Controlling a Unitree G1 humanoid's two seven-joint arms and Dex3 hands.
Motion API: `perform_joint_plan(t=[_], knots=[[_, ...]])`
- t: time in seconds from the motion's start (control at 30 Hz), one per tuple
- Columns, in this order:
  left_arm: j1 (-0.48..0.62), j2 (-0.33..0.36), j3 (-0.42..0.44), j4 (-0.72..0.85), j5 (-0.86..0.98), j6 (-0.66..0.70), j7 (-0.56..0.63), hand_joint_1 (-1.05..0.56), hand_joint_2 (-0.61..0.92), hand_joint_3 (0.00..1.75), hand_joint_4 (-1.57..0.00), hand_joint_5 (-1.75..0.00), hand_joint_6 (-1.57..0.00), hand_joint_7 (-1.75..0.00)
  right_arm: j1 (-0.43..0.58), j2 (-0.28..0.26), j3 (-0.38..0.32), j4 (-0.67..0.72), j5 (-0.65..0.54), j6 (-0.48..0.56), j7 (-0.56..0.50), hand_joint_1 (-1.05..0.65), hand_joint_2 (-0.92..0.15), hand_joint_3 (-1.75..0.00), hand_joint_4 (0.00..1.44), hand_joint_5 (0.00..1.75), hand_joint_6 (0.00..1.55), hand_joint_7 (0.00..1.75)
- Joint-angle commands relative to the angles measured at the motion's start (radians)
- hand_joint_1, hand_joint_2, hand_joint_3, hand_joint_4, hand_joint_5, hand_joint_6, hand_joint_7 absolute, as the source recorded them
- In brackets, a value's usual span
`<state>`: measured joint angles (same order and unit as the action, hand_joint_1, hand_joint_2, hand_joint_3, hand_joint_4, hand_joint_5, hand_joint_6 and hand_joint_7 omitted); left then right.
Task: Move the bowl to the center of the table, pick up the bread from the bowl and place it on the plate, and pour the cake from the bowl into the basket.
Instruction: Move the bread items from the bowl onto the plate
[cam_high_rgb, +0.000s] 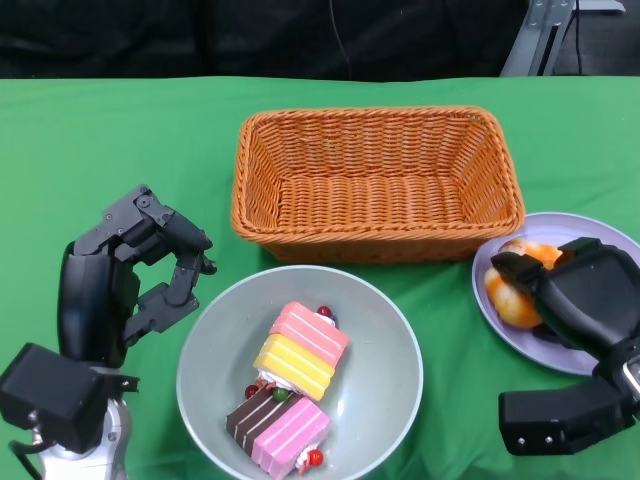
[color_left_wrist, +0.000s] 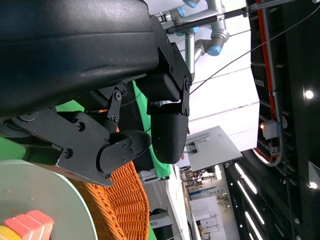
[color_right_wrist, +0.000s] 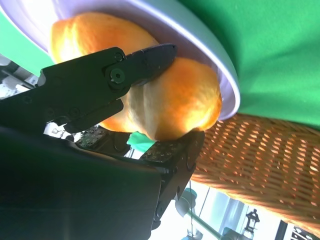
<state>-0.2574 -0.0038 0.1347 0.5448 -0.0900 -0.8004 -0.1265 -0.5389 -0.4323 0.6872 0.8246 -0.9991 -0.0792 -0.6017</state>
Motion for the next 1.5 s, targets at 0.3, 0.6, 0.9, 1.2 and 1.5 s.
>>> perform_joint_plan(t=[0.3,0.6,0.9,1.2,1.5], knots=[[0.005,0.012,0.003,-0.002,-0.006,-0.002,0.003,-0.05,0.75,0.79,-0.78,-1.56,-0.73,-1.43,0.054,-0.026,0.005,-0.034,-0.009,0.013,0.043,-0.52,-0.92,-0.02,0.67,0.02,0.59,0.00],[0.006,0.014,0.003,-0.001,-0.008,-0.003,0.000,-0.05,0.76,0.78,-0.78,-1.57,-0.73,-1.42,0.068,-0.045,0.001,-0.096,-0.011,0.031,0.090,-0.58,-0.92,-0.06,0.64,0.01,0.56,0.00],[0.005,0.017,0.004,0.001,-0.003,-0.001,0.004,-0.04,0.75,0.79,-0.77,-1.57,-0.72,-1.42,0.109,-0.076,-0.016,-0.254,-0.045,0.105,0.197,-0.67,-0.92,-0.10,0.59,0.00,0.52,0.00],[0.003,0.020,0.004,0.008,-0.005,0.000,0.000,-0.05,0.76,0.77,-0.78,-1.56,-0.73,-1.43,0.144,-0.101,-0.042,-0.362,-0.047,0.125,0.277,-0.67,-0.92,-0.11,0.54,0.00,0.50,0.00],[0.002,0.026,0.004,0.017,0.009,-0.011,0.008,-0.06,0.75,0.78,-0.78,-1.57,-0.72,-1.44,0.166,-0.100,-0.057,-0.415,-0.080,0.147,0.316,-0.67,-0.92,-0.12,0.54,0.00,0.49,0.00]])
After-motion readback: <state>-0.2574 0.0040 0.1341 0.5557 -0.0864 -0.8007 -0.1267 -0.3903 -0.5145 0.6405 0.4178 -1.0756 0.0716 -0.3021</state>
